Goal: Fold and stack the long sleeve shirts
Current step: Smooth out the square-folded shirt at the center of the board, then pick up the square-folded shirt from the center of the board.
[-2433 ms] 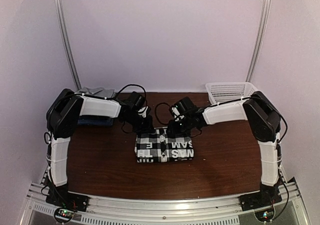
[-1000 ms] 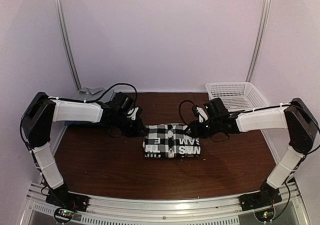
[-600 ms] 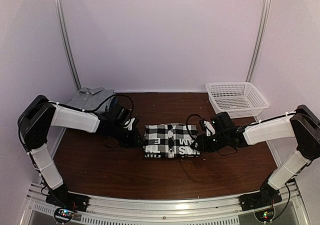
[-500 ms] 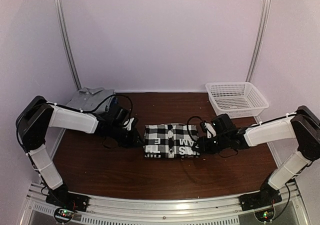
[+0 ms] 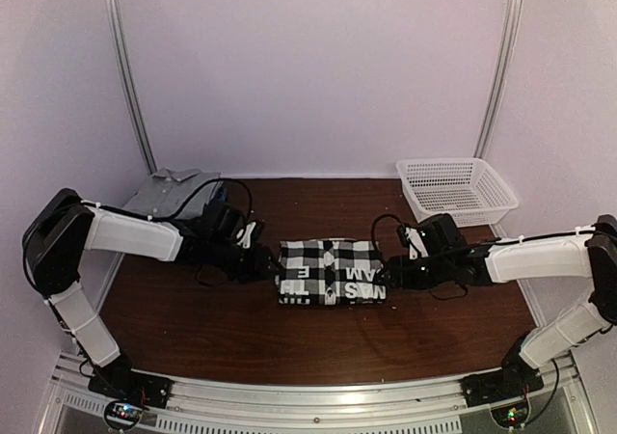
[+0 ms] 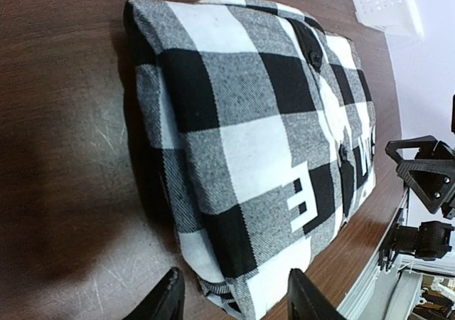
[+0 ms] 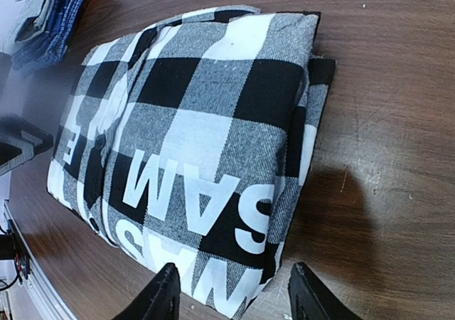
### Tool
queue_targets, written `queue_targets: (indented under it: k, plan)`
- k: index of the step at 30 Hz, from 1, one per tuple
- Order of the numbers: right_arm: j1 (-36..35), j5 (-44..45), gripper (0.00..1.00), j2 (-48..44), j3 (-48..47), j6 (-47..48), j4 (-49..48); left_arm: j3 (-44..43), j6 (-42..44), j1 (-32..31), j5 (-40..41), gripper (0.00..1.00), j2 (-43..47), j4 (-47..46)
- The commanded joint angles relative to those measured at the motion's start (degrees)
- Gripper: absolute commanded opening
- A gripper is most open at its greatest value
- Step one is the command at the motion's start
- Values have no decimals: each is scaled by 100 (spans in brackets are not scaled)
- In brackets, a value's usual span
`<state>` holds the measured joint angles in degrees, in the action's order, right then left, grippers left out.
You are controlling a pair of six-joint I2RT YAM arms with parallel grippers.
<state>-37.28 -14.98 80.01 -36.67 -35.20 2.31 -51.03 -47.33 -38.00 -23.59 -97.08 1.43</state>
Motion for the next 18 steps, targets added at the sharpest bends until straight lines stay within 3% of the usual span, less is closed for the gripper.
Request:
queue_targets:
  k: [1,12,18]
  plan:
    - [4,444,55,-52,-330,155,271,-207,123,12,-125,52,-279,-268]
    - [38,168,55,632,-614,294,118,-557,222,12,41,52,-1013,173]
    - [36,155,55,788,-676,393,159,-510,7,-24,-75,43,-1269,35]
